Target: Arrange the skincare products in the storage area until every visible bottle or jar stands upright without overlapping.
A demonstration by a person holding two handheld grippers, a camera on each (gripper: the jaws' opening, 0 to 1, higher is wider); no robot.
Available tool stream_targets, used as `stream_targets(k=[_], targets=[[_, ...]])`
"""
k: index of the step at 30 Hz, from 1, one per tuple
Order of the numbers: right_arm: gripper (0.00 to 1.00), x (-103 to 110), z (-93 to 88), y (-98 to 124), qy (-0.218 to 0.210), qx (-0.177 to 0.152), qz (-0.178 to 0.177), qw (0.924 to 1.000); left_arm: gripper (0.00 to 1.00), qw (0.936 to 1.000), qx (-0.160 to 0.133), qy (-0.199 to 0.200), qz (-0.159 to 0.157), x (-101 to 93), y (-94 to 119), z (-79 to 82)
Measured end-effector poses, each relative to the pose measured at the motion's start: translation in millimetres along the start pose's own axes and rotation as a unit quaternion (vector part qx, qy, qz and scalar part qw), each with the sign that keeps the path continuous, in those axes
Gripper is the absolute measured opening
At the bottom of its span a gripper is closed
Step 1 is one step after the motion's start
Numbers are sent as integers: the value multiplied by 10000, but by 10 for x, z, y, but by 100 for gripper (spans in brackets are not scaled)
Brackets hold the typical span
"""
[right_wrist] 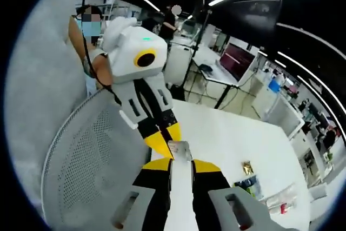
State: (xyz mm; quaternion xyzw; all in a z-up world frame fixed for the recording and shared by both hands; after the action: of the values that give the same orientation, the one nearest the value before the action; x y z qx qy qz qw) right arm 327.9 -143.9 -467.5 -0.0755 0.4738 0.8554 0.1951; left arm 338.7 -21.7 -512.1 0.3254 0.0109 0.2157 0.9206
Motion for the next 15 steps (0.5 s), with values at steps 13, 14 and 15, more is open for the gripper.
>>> stream_targets(k=[13,14,15], targets=[[0,44,-8,-94,636,489,576,9951,0,9969,323,-711,-70,-132,-52,-50],[0,32,-24,-104,719,499,627,9942,0,9961,370,-794,-111,-141,-59,-56],[0,37,-35,-108,795,508,674,9933,0,9955,380,-856,-116,-149,-62,-56]])
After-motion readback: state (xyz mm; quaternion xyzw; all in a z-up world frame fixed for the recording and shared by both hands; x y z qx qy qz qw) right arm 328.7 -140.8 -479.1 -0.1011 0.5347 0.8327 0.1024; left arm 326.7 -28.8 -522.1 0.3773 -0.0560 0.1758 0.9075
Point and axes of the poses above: the point that each gripper's makers call its tool centre point, and the gripper's own axes: y roughly backward along the fingers, x roughly to its left, z roughly out of its top, the point moved 8 cm from there along y, roughly backward along the fingers, and after that the axes turned 15 degrees about x, right-handed, at the moved point
